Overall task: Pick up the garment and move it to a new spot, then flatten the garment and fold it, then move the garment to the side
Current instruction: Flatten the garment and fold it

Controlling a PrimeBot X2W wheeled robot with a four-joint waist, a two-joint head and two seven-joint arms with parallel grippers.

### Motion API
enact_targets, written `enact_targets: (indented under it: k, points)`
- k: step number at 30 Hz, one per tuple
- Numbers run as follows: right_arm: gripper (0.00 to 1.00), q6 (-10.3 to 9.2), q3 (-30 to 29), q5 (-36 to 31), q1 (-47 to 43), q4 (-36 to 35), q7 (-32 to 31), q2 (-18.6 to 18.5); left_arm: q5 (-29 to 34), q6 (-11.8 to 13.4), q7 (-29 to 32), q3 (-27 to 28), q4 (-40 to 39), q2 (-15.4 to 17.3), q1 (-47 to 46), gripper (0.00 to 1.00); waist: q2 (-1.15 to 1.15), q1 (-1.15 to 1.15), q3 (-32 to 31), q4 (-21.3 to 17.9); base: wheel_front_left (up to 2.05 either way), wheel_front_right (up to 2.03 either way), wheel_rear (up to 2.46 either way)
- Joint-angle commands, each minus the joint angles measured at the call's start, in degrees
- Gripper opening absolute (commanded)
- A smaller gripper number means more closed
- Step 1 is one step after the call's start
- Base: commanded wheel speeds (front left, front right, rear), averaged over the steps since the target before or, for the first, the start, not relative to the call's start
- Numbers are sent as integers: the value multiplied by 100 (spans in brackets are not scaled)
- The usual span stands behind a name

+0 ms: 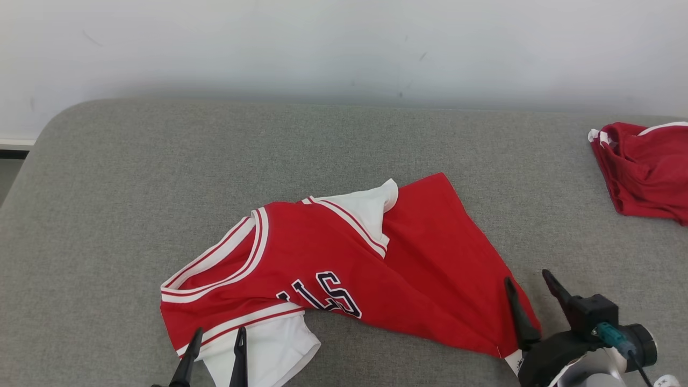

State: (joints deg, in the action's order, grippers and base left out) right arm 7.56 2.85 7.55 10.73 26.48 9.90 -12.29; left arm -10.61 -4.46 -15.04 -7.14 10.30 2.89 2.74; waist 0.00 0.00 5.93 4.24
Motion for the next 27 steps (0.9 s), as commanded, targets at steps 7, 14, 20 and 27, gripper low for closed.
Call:
enact_targets:
  k: [7,14,20,27]
  points:
    - [100,-17,410,93,-47,44,162,32,-72,53,-16,21,-30,-2,123,100,0,0,-27,-40,0,0,0]
    - [100,-17,949,128,-533,-461,249,-190,-3,21,-16,14,-33,-1,84,100,0,0,-106,-5,0,0,0]
    - [100,-17,1186,222,-1028,-1061,109,-334,11,15,-16,77,-29,-2,213,100,0,0,-165,-70,0,0,0]
    - [100,-17,1440,233,-1227,-1368,-294,-580,-7,5,-16,9,14,-1,153,100,0,0,-193,-82,0,0,0]
